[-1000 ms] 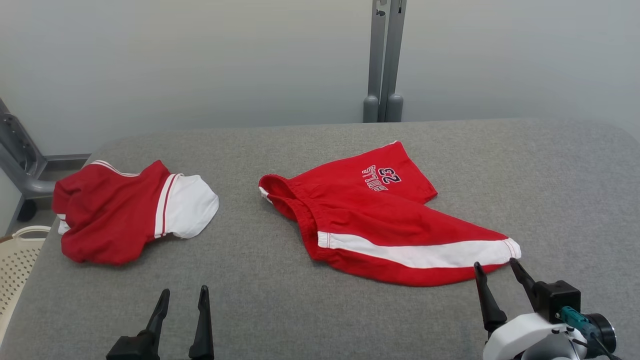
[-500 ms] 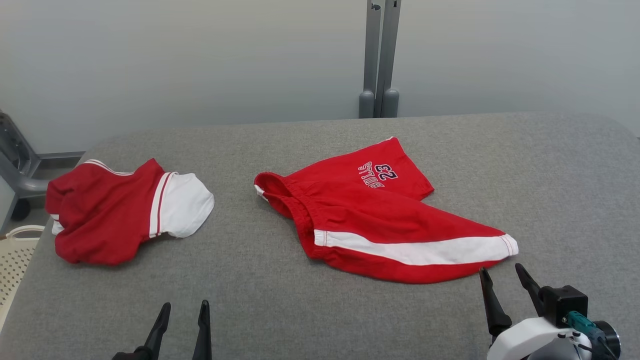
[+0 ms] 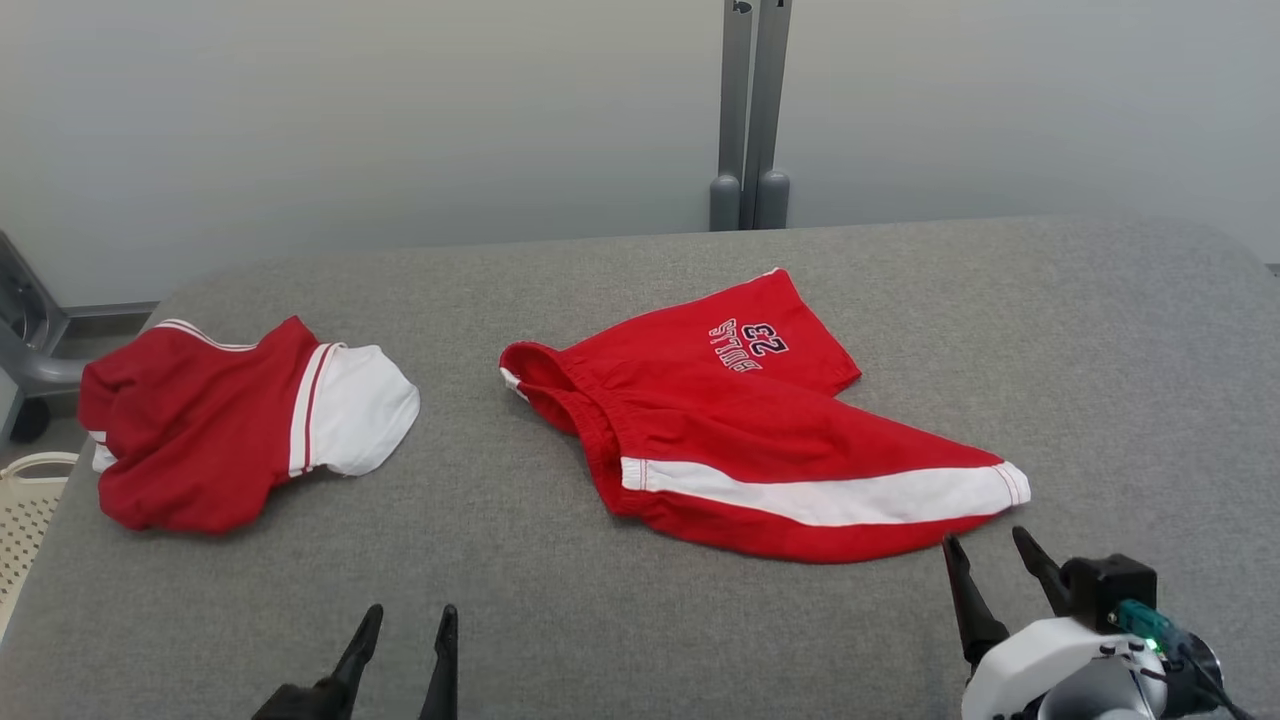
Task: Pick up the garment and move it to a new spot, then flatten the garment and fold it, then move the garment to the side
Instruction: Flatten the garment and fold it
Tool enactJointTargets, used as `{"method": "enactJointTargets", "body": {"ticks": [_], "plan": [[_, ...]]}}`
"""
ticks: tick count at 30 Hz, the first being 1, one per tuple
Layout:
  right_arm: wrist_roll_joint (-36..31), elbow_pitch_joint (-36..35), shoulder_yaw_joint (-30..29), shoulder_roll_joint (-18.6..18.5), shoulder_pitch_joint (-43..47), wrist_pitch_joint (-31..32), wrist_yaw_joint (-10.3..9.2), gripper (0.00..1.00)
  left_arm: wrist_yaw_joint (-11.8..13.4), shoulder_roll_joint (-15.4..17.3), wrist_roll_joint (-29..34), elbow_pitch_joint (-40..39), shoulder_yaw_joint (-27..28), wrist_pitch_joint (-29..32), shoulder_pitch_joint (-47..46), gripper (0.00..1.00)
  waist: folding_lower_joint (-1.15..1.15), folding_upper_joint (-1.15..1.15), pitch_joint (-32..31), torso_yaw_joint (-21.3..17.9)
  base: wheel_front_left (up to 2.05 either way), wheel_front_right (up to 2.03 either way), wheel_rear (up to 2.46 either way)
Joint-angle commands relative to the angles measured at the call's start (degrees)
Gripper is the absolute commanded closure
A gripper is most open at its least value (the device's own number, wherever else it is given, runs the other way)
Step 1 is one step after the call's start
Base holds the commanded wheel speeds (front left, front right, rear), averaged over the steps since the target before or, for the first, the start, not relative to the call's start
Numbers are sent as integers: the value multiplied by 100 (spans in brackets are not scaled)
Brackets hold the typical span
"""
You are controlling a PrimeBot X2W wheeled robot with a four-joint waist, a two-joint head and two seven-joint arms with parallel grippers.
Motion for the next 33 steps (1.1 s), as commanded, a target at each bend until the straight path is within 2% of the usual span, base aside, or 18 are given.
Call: {"method": "enactJointTargets", "body": {"ticks": [1, 8, 12, 17, 25, 33], "plan": [[12, -17, -10, -17, -122, 154, -2, 0, -28, 22, -55, 36, -54, 119, -193, 0, 0, 0, 18, -15, 0, 0, 0], [-234, -184, -246, -42, -631, 1634, -2, 0, -103, 1, -338, 167, -527, 1257, -1085, 0, 0, 0, 152, -67, 0, 0, 0], [-287, -203, -480, -188, -978, 2569, -4, 0, -116, -75, -519, 361, -809, 1974, -1662, 0, 0, 0, 302, -98, 0, 0, 0], [-356, -66, -652, -378, -1385, 3269, -3, 0, -62, -161, -840, 672, -1182, 2636, -2337, 0, 0, 0, 511, -139, 0, 0, 0], [-236, 333, -545, -553, -2043, 3463, -3, 0, 399, -192, -1093, 1181, -1699, 2976, -3225, 0, 0, 0, 987, -369, 0, 0, 0], [-202, 1031, -396, -650, -2723, 3270, -4, 0, 780, -189, -1589, 1506, -2259, 3257, -3890, 0, 0, 0, 1447, -497, 0, 0, 0]]}}
